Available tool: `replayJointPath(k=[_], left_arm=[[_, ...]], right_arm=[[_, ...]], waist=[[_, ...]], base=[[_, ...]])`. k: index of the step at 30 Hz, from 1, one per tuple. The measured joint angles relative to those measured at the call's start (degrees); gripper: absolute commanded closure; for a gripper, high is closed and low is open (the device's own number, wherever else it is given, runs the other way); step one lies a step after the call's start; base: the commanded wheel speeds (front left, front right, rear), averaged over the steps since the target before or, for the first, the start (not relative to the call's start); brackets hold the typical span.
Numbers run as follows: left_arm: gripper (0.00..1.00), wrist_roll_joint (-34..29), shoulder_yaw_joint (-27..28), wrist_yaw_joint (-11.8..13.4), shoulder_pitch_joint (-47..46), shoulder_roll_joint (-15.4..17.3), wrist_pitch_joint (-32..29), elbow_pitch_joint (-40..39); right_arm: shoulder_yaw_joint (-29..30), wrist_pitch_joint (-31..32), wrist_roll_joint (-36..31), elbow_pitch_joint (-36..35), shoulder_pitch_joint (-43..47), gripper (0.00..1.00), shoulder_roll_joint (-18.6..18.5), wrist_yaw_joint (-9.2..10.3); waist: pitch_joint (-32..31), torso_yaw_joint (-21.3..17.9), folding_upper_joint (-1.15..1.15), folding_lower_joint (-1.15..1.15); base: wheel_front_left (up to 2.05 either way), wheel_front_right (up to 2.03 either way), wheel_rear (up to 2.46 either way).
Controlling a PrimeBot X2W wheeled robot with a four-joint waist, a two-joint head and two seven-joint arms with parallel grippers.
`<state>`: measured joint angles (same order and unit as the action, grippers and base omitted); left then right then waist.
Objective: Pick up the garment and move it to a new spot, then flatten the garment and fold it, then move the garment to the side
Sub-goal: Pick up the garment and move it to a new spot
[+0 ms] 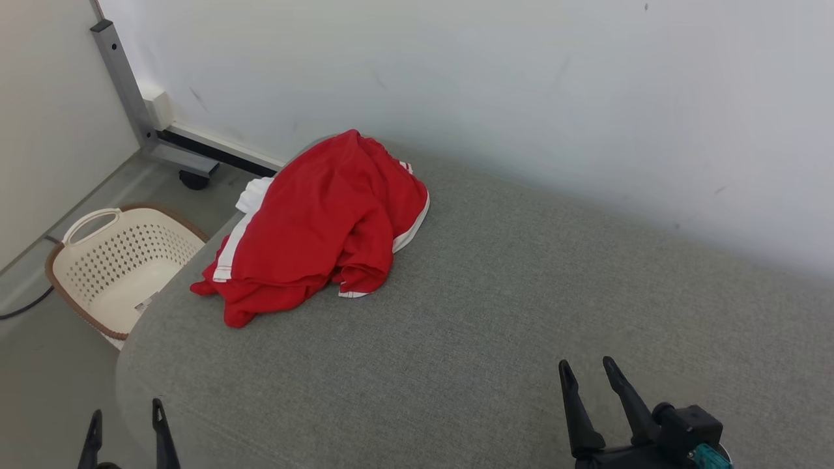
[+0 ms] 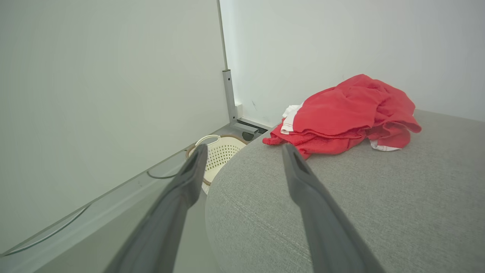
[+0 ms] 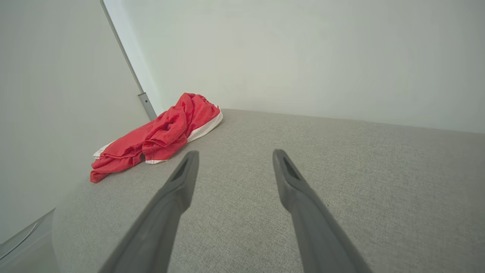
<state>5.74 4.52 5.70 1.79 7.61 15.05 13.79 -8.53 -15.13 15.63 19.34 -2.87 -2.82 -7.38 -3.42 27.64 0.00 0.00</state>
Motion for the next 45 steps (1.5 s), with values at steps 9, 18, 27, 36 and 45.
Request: replayJointPath(k=[9,18,27,36,45], left_arm=[[0.00,0.3,1.7,0.6,1.7,-0.5,0.0,-2.3],[0.00,1.6,2.8,0.2,0.6,-1.9,0.0,-2.3],[0.00,4.1,1.9,-5.2,-12.3,0.8,-1.0,7.4],[0.00,6.6,3.6,-7.2,-30.8,7.2,-4.8,16.2],[0.00,7.1,3.9,-7.8,-47.5,13.4,-9.1,23.0]], right_arm=[[-1.9,0.0,0.1,1.2,-1.8,0.00,0.0,0.00],[-1.1,0.0,0.6,1.0,-1.4,0.00,0.0,0.00],[-1.0,0.0,0.7,-1.8,1.1,0.00,0.0,-0.01],[-3.4,0.0,-1.2,-4.1,-3.1,0.00,0.1,-0.01],[-4.0,0.0,-1.4,-6.9,-9.1,0.00,0.0,-0.01]], waist=[[1.2,0.9,0.01,0.00],[0.9,0.6,0.01,0.00],[-0.2,-1.1,0.01,0.00],[1.1,-6.8,0.01,0.00],[9.9,-15.4,0.01,0.01]], base=[[0.00,0.00,0.00],[0.00,0.00,0.00],[0.00,0.00,0.00],[0.00,0.00,0.00],[0.00,0.00,0.00]])
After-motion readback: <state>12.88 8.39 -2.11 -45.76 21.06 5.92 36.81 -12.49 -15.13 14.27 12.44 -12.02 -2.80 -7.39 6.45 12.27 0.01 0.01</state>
